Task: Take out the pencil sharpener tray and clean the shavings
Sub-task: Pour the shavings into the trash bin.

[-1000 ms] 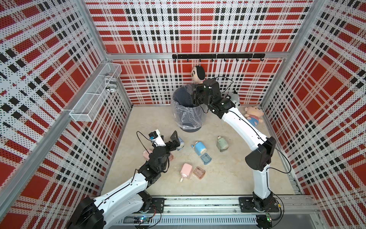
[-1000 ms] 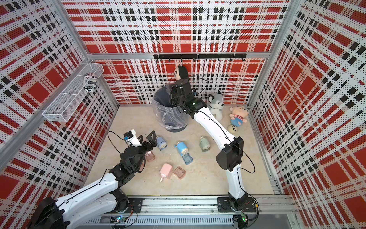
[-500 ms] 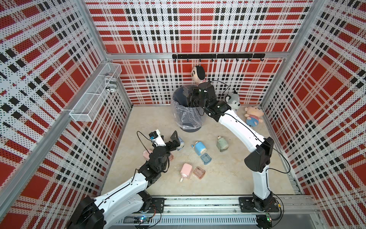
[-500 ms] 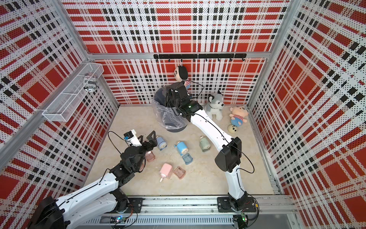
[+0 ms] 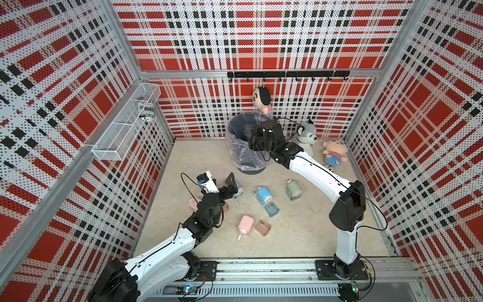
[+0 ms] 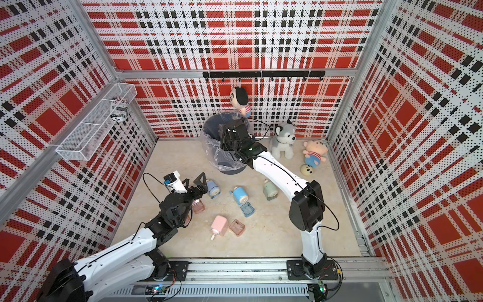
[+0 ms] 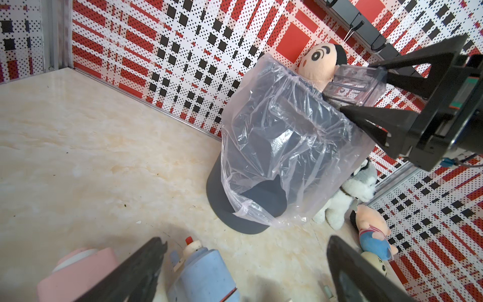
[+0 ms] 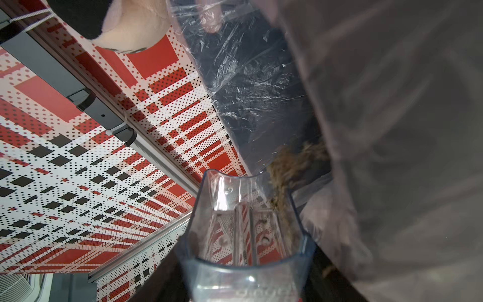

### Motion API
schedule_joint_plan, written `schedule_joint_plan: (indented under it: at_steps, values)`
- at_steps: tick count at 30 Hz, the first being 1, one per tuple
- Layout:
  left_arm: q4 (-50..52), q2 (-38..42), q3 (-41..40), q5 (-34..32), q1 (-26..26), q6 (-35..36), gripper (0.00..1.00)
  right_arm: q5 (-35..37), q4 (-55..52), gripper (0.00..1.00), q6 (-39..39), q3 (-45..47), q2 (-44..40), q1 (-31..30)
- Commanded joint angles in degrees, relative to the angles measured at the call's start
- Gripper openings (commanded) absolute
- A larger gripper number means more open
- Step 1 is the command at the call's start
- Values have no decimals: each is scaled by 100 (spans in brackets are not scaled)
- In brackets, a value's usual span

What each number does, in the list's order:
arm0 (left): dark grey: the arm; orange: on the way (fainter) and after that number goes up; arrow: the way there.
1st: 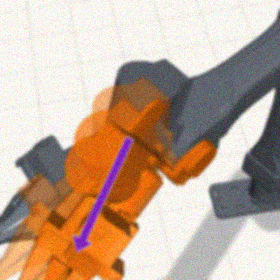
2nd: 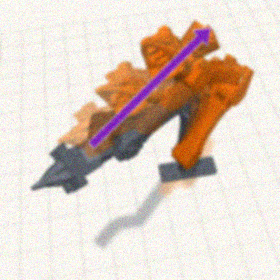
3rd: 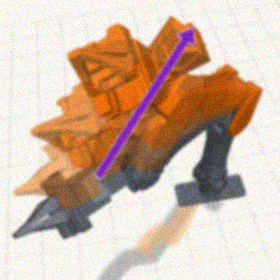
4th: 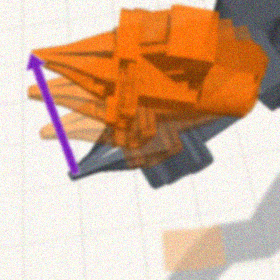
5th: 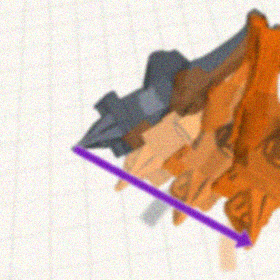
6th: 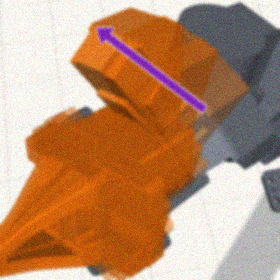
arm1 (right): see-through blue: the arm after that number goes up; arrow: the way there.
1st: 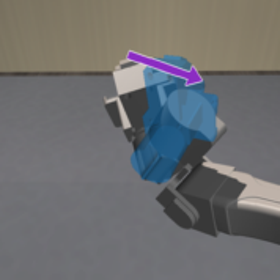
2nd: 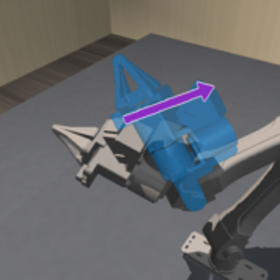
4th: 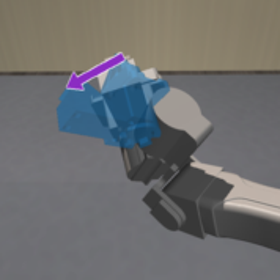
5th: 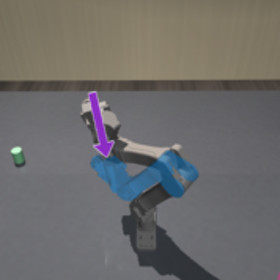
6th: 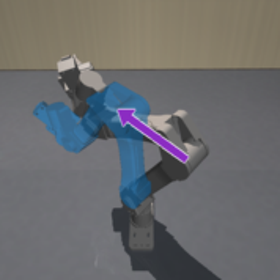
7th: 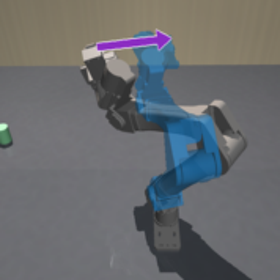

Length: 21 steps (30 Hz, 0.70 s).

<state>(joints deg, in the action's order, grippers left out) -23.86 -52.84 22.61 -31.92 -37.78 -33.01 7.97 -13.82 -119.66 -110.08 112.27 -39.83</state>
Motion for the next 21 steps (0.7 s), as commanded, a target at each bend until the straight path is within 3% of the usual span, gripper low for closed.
schedule_joint_plan:
  at_steps: [1, 11, 21]
  values:
    - [-93, -32, 28, 11, -36, 32, 98, 28, 187, 49, -62, -138, -188, 18]
    - [-93, -26, 33, 2, -36, 31, 98, 82, 48, 49, 55, -772, -223, 11]
    - [-93, -34, 32, 8, -37, 32, 98, 62, 847, 50, -501, 893, -601, 85]
